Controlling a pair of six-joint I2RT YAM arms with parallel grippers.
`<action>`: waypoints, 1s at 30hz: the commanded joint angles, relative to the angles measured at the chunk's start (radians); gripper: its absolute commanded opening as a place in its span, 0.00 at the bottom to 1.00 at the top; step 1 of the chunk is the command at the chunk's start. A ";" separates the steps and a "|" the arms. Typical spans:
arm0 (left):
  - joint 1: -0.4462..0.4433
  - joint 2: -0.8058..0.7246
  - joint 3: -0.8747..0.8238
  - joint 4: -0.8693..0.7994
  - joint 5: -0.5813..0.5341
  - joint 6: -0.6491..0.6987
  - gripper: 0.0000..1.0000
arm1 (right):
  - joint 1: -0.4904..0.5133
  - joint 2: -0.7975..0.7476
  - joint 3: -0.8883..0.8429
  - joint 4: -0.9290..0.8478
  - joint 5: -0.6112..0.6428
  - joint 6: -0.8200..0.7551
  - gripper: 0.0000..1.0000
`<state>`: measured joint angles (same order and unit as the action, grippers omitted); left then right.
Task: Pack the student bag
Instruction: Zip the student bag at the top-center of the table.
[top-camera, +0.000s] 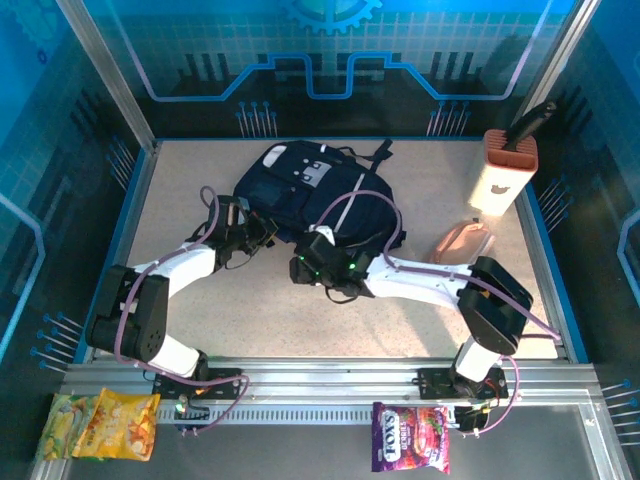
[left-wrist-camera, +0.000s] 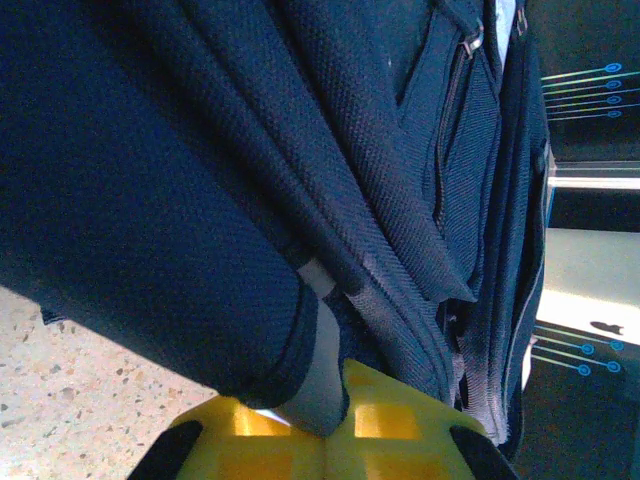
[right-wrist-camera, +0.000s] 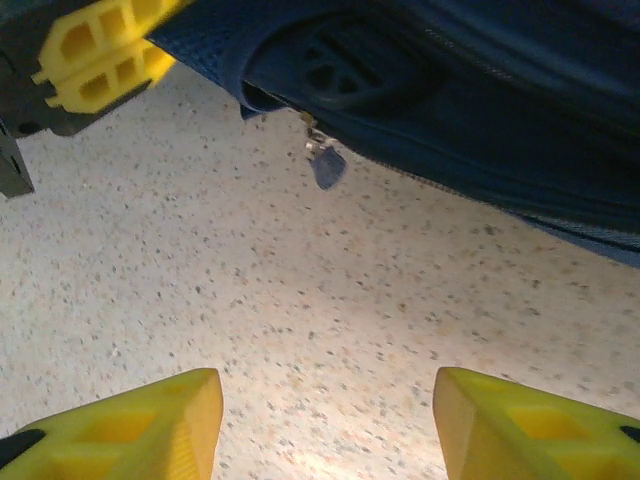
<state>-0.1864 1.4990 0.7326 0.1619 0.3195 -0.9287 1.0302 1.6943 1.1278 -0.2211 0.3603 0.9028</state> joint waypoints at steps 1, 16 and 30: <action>-0.015 -0.017 0.037 0.002 0.101 0.052 0.00 | 0.037 0.032 0.062 0.057 0.122 0.046 0.55; -0.015 -0.028 0.029 0.005 0.175 0.065 0.00 | 0.013 0.220 0.230 -0.081 0.246 0.107 0.33; -0.014 -0.025 0.029 0.008 0.187 0.060 0.00 | -0.031 0.288 0.292 -0.150 0.284 0.091 0.30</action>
<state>-0.1864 1.4990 0.7326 0.1581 0.4091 -0.8879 1.0206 1.9507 1.3895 -0.3687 0.6273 1.0061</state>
